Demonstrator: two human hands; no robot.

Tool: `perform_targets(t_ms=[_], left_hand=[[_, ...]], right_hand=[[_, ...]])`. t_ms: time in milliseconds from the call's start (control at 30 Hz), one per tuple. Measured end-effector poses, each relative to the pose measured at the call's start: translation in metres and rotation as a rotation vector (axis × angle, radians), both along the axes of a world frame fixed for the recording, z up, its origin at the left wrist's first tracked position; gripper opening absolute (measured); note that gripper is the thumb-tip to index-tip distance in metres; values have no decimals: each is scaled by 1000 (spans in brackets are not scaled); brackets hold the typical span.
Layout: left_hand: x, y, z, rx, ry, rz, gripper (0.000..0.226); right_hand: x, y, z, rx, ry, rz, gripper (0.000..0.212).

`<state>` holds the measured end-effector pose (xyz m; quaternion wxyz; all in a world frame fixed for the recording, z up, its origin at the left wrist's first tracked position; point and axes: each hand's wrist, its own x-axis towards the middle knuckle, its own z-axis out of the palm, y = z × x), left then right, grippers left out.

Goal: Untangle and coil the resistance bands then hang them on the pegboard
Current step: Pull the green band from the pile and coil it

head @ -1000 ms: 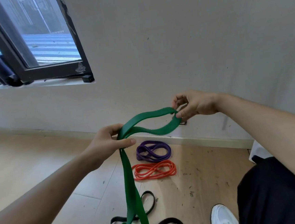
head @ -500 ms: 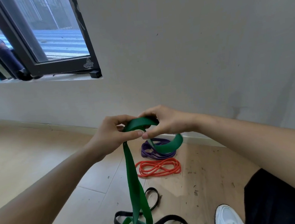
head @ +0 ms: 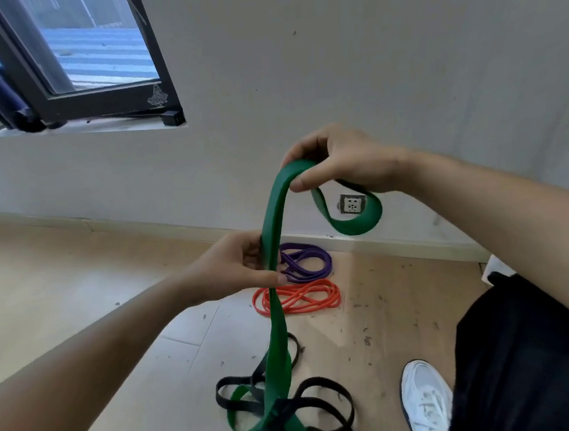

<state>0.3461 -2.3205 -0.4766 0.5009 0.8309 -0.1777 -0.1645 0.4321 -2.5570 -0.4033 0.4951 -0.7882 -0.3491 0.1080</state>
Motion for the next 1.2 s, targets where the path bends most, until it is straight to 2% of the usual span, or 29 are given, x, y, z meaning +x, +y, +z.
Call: perform_targets(t_ms=[167,267,400,500,733,833,900,1033,1200], left_hand=[[2,-1,-20,73,37,-12,23],[5,4,-24,98,54,3,32],[12,8,-15,77,-19,105,24],[15,16,-5,11,-85,180,30],[13,25,27,-198,-220,343,25],[11,18,37,-250,-284,375,27],[9,12,42,-272,-304,374,28],[5,3,48,-301,-340,340,28],[2,0,50,-280,-344,270,31]], right_hand=[[13,-29,2,220,127,-99,16],[23,-39,1,334,179,-157,12],[37,-48,-9,411,230,-253,8],[42,-58,-17,315,253,-243,10],[44,-63,-40,-175,245,-162,27],[36,-49,-49,-410,206,-48,24],[29,-35,-53,-485,197,33,20],[15,-7,-56,-464,222,143,26],[2,19,-52,-166,324,220,33]])
